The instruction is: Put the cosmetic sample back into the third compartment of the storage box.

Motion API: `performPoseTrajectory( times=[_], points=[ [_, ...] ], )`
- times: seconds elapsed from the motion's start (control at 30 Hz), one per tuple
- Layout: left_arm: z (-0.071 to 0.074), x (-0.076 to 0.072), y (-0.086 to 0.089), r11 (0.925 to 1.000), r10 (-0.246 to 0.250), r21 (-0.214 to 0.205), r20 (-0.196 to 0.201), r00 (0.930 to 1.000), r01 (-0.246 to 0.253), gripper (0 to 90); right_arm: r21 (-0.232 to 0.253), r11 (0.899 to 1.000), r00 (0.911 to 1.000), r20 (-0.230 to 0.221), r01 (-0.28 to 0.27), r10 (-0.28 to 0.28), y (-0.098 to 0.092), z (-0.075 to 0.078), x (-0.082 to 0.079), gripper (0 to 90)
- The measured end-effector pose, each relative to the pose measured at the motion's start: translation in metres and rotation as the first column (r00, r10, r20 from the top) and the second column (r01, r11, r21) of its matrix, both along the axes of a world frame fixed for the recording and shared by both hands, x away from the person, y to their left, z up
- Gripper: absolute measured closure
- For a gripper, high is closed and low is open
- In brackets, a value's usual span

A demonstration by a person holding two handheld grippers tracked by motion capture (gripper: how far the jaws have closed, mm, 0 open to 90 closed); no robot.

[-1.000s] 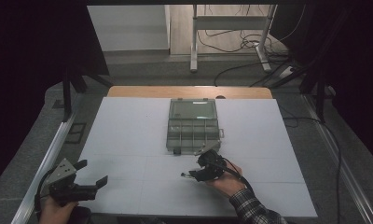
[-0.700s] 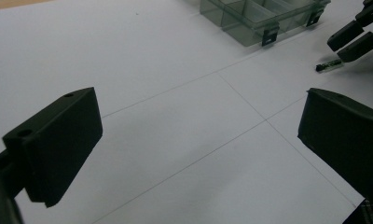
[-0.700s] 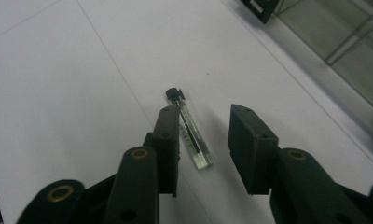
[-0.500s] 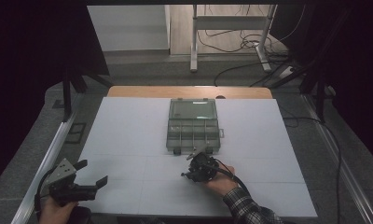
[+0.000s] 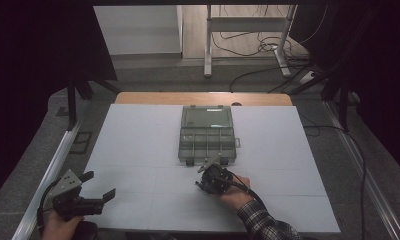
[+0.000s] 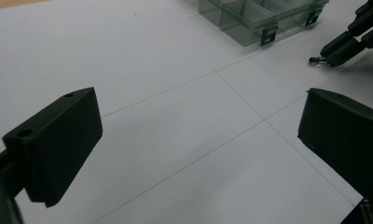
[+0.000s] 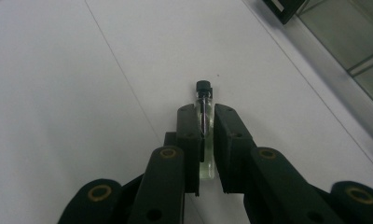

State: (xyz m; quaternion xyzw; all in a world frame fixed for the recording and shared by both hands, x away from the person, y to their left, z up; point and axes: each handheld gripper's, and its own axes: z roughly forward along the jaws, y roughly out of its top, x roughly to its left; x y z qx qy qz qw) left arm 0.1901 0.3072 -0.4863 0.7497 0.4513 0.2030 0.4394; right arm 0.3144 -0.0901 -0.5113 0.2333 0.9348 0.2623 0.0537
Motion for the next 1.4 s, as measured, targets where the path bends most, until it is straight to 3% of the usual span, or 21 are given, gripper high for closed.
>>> performPoseTrajectory(
  times=[1.4],
  points=[
    [0.000,0.001,-0.001,1.0000,-0.001,0.009,-0.008,1.0000,0.001,0.3,0.116,0.990,0.9937,0.067,0.083,-0.091,-0.024,0.028,0.018,80.7]
  ],
)
